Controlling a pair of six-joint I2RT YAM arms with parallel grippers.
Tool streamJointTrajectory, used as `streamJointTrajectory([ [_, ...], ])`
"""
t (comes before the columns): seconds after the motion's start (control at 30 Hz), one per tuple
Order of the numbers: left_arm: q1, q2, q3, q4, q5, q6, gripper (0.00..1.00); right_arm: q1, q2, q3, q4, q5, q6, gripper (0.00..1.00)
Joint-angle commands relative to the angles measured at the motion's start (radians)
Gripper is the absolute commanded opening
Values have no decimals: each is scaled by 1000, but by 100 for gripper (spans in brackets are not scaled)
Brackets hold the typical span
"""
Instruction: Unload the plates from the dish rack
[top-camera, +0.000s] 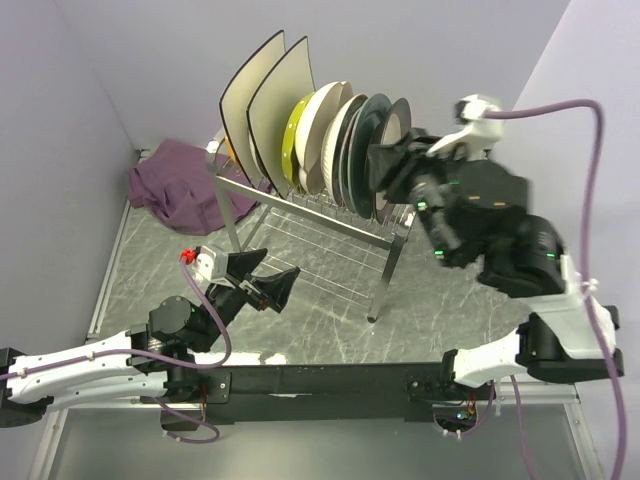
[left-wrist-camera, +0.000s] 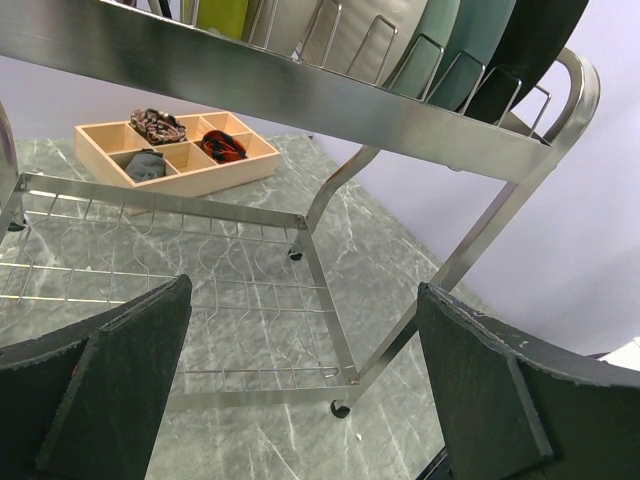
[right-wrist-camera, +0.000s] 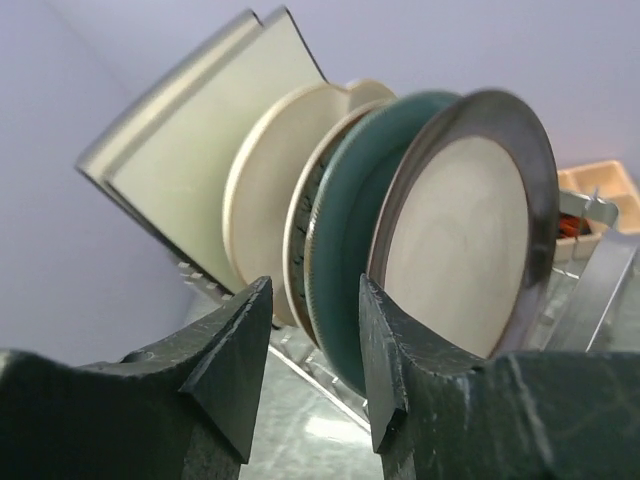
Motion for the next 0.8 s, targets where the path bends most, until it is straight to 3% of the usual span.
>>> streamJointTrajectory([
  [0.0,-5,-10,1,46,9,7,100,22,56,15,-59,217,-4,48],
  [0.27,-5,-2,3,44,17,6,99,10,62,-83,-47,271,-6,52],
  [0.37,-5,1,3,47,16,6,99,-56,58,-100,-99,167,43,51],
  [0.53,-5,16,3,51,12,9,99,-110,18,-178,-47,20,17,50],
  [0.77,-5,42,10,52,3,13,99,-125,26,-196,-47,34,27,44],
])
